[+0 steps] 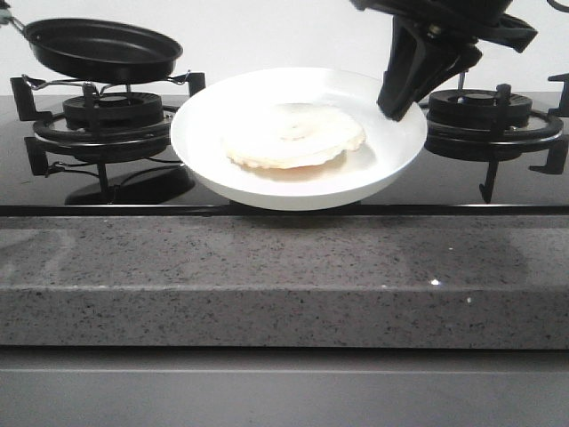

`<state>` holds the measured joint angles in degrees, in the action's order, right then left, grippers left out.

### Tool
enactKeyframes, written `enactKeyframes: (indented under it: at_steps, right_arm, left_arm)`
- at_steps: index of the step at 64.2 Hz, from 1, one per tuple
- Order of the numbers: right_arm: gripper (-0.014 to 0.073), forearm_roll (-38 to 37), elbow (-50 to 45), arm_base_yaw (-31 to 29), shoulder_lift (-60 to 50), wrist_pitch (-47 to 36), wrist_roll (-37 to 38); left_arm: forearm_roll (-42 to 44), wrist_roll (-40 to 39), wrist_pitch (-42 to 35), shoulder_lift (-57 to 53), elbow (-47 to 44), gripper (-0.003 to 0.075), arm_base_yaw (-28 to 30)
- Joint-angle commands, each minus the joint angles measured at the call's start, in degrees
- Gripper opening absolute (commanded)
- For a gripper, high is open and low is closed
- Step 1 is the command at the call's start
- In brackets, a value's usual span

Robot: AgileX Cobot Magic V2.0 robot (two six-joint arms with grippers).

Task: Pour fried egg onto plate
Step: 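Return the empty pan onto its burner with the left gripper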

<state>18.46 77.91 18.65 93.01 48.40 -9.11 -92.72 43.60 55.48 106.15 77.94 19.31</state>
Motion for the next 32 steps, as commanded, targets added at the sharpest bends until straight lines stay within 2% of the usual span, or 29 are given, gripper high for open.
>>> enactKeyframes:
  at_steps: [1, 14, 19, 32]
  right_arm:
    - [-0.0068, 1.11, 1.4, 0.0, -2.87, -2.51, -0.05]
    - [-0.0068, 1.11, 1.4, 0.0, -2.87, -2.51, -0.05]
    - [-0.0068, 1.11, 1.4, 0.0, -2.87, -2.51, -0.05]
    - [-0.0068, 1.11, 1.4, 0.0, -2.87, -2.51, -0.05]
  left_arm:
    - [-4.31, -0.69, 3.66, -2.0, 2.07, -0.002, 0.24]
    - [-1.81, -2.41, 3.95, -1.72, 2.07, 0.0001, 0.24]
    - [-1.08, -2.41, 3.95, -1.72, 2.07, 0.0081, 0.24]
    - [-0.52, -2.41, 4.33, -1.72, 2.07, 0.0365, 0.24]
